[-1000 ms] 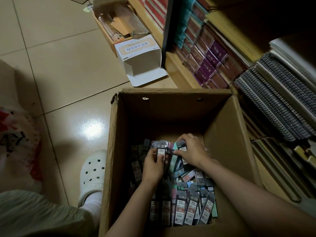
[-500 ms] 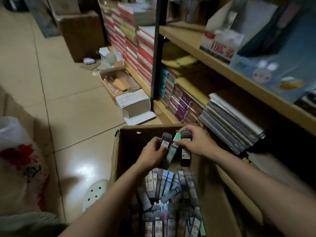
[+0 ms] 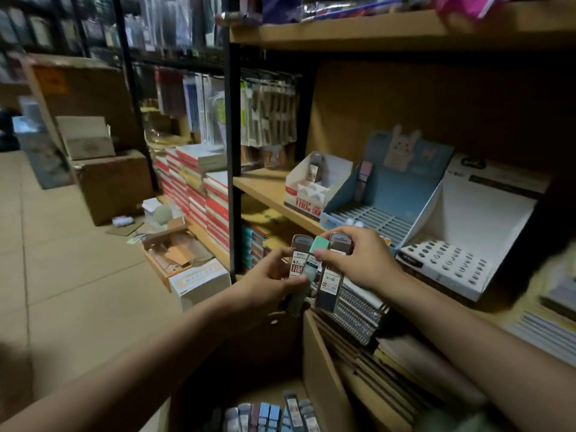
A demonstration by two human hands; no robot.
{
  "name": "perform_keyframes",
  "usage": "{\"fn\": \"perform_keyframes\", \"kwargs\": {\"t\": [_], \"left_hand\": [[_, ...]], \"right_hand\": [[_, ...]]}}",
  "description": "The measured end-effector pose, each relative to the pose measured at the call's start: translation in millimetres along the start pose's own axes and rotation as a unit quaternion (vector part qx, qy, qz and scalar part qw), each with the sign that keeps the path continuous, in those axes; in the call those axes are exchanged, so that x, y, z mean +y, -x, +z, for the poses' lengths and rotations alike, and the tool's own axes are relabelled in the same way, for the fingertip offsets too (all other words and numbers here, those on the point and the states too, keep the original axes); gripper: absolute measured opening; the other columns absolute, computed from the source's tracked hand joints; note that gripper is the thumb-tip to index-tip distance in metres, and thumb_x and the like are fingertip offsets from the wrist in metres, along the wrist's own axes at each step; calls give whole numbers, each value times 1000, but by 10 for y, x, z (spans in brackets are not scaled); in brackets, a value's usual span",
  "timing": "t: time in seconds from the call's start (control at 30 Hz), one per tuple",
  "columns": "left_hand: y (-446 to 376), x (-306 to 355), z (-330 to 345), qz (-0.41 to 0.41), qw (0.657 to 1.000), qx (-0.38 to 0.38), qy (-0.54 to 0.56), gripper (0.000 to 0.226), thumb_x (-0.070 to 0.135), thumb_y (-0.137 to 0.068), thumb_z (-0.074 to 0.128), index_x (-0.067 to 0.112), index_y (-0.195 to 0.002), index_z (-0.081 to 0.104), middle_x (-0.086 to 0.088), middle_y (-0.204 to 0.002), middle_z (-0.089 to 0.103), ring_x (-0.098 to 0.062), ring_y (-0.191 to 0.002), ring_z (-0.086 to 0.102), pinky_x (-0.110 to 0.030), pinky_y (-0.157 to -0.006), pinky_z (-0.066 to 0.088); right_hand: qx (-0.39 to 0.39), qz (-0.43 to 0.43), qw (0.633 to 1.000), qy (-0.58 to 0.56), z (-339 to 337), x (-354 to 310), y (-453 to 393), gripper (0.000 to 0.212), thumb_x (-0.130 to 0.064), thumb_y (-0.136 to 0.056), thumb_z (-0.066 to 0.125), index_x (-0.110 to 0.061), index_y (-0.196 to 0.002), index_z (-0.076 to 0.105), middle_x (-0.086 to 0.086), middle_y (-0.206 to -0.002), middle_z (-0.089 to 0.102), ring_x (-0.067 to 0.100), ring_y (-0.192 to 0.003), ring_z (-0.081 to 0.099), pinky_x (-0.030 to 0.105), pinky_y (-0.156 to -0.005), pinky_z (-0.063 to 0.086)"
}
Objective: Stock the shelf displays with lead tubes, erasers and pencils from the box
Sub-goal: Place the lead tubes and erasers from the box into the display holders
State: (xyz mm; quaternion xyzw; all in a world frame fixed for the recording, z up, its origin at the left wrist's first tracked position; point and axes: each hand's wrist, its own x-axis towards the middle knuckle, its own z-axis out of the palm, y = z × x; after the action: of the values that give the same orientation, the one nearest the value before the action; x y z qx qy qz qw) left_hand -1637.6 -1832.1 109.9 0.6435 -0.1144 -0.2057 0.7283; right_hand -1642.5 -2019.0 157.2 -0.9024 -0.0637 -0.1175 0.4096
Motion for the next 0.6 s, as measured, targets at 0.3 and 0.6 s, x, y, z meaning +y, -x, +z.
{"fn": "perform_keyframes", "kwargs": {"t": [0.3,0.6], "left_hand": [[-419,466,122,35,997,-11,71,35,4,-94,54,24,-123,54,-6,-115,66,-20,-95,72,-37,-71,58],[-836,784,-231,69,990,40,117,33,3,-95,51,23,-122,52,-8,-116,64,-19,-94,70,-35,-69,58]], "right_hand": [[72,-1,997,-6,-555,-74,-238,12,-29,-91,65,-27,-101,72,-6,-94,72,13,-88,68,37,-80,57],[200,-78,974,77,-860,-466,-1241,21,-30,-78,80,-22,-97,76,-16,-83,66,-12,-74,56,-2,-60,38]]}}
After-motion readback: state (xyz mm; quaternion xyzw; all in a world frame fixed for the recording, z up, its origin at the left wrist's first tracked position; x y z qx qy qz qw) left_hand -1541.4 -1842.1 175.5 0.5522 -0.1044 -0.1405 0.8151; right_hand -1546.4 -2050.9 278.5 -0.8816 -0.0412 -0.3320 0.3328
